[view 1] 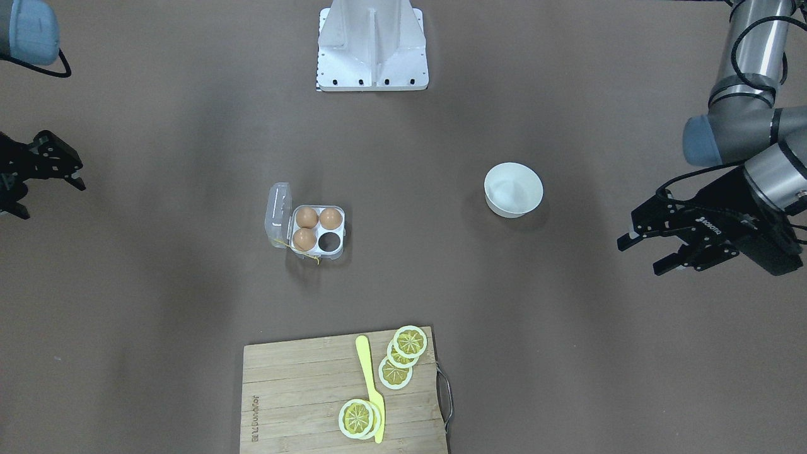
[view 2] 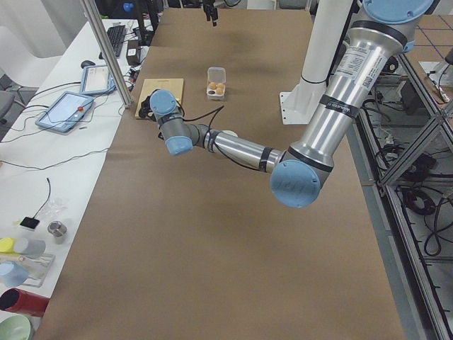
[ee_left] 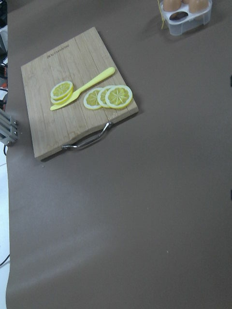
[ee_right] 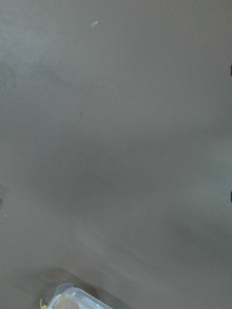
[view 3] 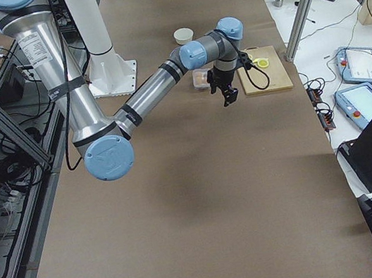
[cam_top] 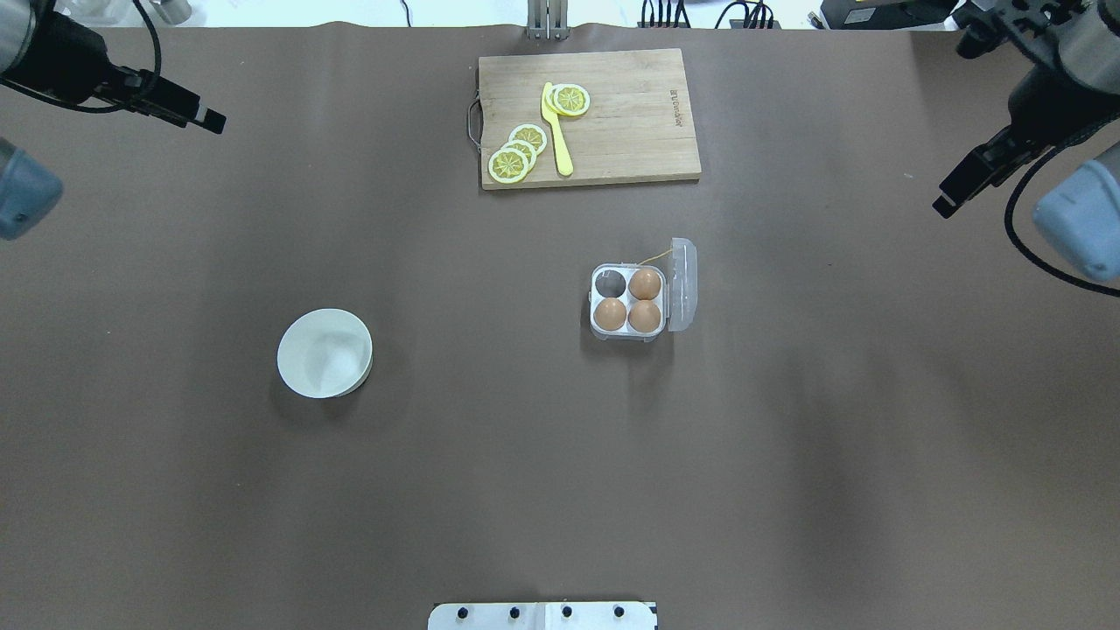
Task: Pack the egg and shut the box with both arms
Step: 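Withdraw the left gripper from the box while the right arm moves in, then move the right gripper toward the open lid of the egg box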
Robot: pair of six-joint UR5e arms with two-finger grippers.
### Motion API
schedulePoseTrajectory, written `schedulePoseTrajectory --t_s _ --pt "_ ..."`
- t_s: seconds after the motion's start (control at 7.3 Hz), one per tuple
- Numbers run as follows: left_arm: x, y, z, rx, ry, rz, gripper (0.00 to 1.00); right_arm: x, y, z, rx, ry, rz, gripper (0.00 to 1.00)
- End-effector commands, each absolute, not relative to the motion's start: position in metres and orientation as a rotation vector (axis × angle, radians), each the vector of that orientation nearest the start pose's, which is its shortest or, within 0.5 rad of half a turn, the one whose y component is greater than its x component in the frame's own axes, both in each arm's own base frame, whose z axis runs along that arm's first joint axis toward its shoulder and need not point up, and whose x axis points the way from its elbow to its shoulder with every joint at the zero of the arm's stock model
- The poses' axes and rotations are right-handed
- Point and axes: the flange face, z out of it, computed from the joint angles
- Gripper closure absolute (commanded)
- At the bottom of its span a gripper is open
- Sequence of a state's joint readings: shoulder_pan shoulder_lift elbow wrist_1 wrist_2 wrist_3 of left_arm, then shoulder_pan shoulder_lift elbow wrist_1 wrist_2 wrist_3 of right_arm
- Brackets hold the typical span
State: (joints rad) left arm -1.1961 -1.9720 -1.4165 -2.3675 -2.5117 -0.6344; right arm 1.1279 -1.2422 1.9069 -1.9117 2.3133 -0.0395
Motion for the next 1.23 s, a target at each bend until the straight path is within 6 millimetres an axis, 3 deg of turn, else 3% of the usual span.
schedulePoseTrajectory --t_s 0.0,0.41,0.68,1.1 --pt "0.167 -0.624 0.418 0.408 1.121 0.315 0.18 -0.243 -0.513 0.36 0.168 -0.808 -0.713 0.3" --pt "0.165 -0.605 0.45 0.36 1.11 0.299 0.19 -0.337 -0.464 0.354 0.134 -0.791 -0.883 0.48" --pt "0.164 -0.6 0.451 0.359 1.111 0.299 0.19 -0.367 -0.447 0.349 0.171 -0.813 -0.955 0.49" --pt "0.166 -0.6 0.452 0.351 1.111 0.3 0.19 -0.392 -0.463 0.316 0.21 -0.83 -0.976 0.49"
